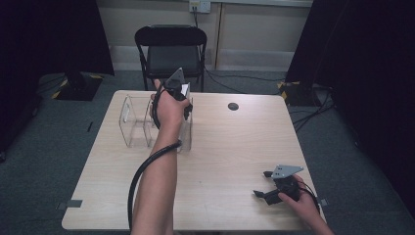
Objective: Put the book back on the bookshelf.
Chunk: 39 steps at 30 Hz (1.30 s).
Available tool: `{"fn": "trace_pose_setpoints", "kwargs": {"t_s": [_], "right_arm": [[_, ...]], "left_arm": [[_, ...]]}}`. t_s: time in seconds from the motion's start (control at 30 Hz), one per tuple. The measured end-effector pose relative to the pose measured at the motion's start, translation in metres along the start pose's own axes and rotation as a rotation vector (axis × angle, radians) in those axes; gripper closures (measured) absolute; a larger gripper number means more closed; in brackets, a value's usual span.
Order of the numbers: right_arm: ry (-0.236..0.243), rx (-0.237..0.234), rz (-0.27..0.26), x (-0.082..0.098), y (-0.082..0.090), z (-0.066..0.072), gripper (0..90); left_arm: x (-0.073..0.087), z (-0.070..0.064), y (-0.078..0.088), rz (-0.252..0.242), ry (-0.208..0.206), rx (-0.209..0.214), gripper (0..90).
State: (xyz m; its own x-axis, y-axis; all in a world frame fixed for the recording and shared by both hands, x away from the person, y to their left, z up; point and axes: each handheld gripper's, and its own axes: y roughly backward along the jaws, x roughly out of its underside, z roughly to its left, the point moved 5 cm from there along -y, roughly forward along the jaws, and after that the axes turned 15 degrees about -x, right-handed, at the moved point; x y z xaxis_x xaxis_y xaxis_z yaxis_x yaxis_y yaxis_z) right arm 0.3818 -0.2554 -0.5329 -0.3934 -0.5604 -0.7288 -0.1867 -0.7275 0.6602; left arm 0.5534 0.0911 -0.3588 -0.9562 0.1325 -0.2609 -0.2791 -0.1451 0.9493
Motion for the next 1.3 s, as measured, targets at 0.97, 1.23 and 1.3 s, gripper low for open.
{"fn": "trace_pose_setpoints", "kwargs": {"t_s": [0.97,1.23,1.3], "right_arm": [[0.0,0.002,-0.003,0.0,0.0,0.001,12.7],[0.0,0.002,-0.002,0.0,0.0,0.001,12.7],[0.0,0.002,-0.002,0.0,0.0,0.001,12.7]], "left_arm": [[0.014,0.0,0.005,-0.018,-0.02,0.064,25.1],[0.018,-0.001,0.007,-0.029,-0.043,0.073,22.8],[0.019,-0.002,0.007,-0.03,-0.043,0.079,22.6]]}}
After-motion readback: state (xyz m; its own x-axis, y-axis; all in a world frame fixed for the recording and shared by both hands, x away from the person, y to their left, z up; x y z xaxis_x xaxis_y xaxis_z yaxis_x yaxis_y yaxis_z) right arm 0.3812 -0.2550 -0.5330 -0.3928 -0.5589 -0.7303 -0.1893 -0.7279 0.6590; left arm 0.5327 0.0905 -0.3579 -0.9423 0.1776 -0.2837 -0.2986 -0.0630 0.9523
